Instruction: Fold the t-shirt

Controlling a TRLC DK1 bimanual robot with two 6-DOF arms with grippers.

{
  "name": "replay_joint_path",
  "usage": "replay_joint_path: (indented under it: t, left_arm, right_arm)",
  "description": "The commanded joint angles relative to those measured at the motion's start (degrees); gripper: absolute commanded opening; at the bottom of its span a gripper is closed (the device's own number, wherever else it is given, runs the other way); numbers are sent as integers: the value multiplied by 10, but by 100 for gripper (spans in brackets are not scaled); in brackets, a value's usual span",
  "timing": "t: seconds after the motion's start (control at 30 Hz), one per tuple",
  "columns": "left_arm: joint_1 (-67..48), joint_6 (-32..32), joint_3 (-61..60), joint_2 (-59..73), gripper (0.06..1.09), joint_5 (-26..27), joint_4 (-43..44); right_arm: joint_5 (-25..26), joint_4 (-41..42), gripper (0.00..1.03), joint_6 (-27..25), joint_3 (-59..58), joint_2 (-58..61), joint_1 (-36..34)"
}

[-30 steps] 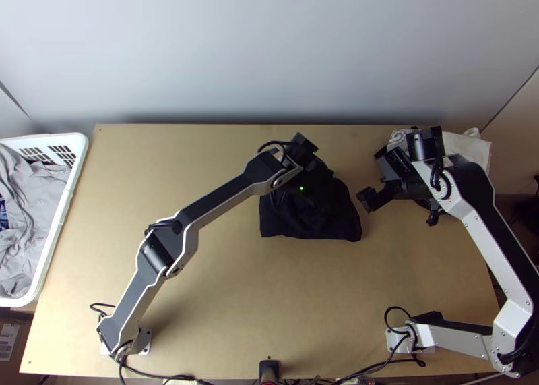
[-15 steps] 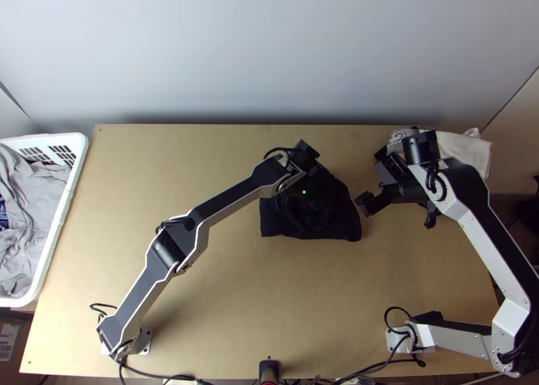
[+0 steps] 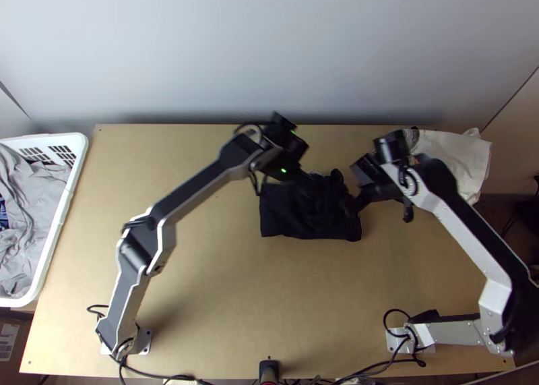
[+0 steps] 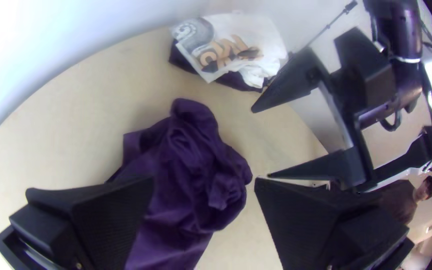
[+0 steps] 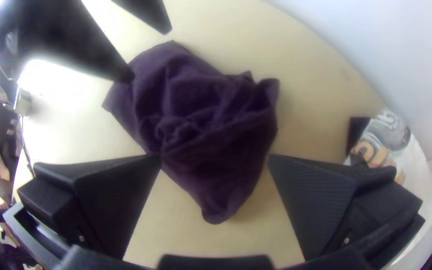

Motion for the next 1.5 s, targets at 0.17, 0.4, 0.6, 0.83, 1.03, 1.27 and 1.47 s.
replay_joint_path:
  t: [0.17, 0.4, 0.6, 0.83, 1.03, 1.27, 1.47]
  left_arm:
    - [104, 37, -161, -156, 103, 0, -74]
    - [110, 30, -177, -188, 103, 0, -79]
    - [113, 34, -190, -198, 103, -6, -83]
    - [150, 53, -210, -217, 103, -7, -101]
    - [173, 60, -234, -247, 103, -7, -108]
    - [185, 63, -285, -317, 103, -17, -110]
    - [205, 69, -360, -385, 103, -26, -109]
  right_arm:
    - [-10, 60, 99, -3, 36, 148, 121]
    - [-21, 114, 99, -23, -102, 103, 56]
    - [-27, 118, 99, -76, -178, 40, -41]
    - [-31, 111, 99, -93, -169, -20, -54]
    - [-29, 110, 99, -91, -144, -35, 52]
    - [-13, 111, 99, -89, -130, -29, 140]
    - [29, 160, 99, -128, -169, -16, 188]
